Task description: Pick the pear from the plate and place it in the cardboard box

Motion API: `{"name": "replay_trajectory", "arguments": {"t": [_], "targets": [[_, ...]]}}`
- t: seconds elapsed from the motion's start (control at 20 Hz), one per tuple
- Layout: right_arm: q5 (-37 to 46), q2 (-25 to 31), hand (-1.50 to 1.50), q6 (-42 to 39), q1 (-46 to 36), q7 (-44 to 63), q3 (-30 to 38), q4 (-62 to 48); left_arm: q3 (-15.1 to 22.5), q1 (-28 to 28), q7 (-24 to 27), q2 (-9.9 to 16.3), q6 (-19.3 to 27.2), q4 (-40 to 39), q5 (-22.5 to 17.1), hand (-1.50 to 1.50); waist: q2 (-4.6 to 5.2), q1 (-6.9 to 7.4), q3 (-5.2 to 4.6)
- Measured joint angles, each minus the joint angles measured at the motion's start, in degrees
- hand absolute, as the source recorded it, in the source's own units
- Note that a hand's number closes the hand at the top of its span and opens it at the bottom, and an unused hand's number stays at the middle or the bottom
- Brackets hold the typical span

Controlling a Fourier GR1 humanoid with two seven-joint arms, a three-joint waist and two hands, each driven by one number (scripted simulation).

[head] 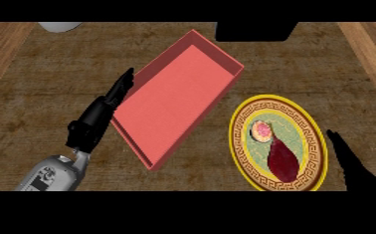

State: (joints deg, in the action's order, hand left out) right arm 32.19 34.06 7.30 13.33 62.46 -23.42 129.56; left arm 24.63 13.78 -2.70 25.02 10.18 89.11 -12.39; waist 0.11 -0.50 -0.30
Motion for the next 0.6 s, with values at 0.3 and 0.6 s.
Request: {"name": "replay_trajectory", "arguments": {"t": [0.3, 0.6], "targets": [[-4.5, -3.6, -1.5, -4.4, -6.0, 4.1, 2.5, -0.7, -0.3, 1.1, 0.4, -2.1, -1.1, -1.7, 1.2, 0.0, 0.03, 0.66, 0.16], [-4.3, -7.9, -1.5, -6.0, -10.6, 4.2, 3.3, -6.6, -1.8, 1.1, 1.2, -2.9, -2.8, -3.2, 2.3, 0.0, 0.0, 0.74, 0.22]]}}
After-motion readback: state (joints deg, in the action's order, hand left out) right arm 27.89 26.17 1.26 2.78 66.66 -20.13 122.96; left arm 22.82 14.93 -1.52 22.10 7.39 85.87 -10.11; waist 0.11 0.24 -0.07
